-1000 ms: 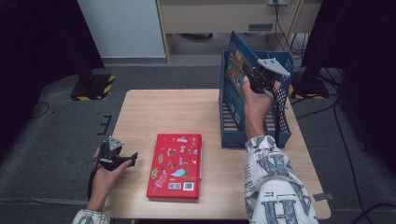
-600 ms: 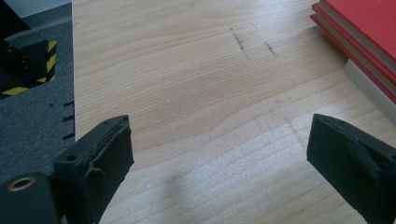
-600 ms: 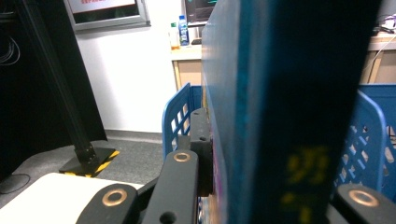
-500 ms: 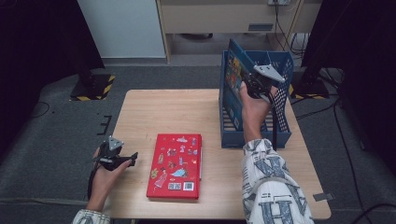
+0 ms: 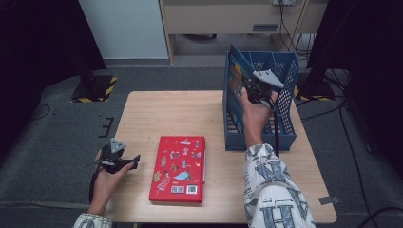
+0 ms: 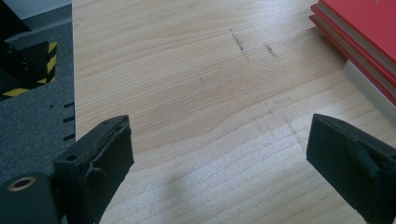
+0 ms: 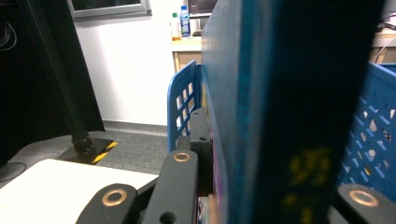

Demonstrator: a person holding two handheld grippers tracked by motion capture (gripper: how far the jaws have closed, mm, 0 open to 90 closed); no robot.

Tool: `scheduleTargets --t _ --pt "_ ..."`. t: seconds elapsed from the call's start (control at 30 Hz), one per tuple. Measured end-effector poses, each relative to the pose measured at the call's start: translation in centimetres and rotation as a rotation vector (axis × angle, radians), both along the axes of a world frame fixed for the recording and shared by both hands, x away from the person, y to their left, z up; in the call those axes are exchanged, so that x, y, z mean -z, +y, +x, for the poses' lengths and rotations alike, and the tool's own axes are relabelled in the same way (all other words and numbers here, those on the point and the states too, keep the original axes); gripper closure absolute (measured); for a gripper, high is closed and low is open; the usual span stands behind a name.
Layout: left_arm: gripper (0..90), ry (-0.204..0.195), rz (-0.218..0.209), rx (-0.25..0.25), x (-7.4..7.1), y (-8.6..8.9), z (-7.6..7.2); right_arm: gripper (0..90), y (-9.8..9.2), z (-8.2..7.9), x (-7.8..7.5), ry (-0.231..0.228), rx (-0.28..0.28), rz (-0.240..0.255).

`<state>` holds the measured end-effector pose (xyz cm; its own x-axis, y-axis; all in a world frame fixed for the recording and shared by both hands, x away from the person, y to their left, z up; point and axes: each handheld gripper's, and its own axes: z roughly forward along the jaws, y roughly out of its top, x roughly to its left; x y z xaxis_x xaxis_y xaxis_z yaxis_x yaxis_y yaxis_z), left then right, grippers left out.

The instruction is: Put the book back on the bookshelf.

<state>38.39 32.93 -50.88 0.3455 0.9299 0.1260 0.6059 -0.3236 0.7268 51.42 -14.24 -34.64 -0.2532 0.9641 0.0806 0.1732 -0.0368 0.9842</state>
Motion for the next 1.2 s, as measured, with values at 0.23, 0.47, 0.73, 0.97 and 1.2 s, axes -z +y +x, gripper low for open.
scheduleTargets --t 0.23,0.47,0.73,0.97,1.2 --pt "6.4 0.0 0.0 -0.001 0.0 0.0 0.0 82.5 0.1 -0.2 0.6 0.004 -0.012 -0.006" --pt "6.5 -0.001 0.001 -0.001 0.0 0.0 0.0 82.1 0.0 -0.8 1.0 0.008 -0.017 -0.011" --pt "6.4 -0.001 0.004 0.001 0.0 -0.2 0.0 81.2 0.0 -1.6 1.4 0.01 -0.017 -0.009" --pt "6.4 0.002 0.008 0.005 0.0 -0.2 0.0 80.0 -0.1 -2.3 1.8 0.019 -0.028 -0.008" --pt "6.4 0.002 0.005 0.002 0.0 -0.1 0.0 78.7 0.0 -2.4 1.6 0.018 -0.04 -0.012"
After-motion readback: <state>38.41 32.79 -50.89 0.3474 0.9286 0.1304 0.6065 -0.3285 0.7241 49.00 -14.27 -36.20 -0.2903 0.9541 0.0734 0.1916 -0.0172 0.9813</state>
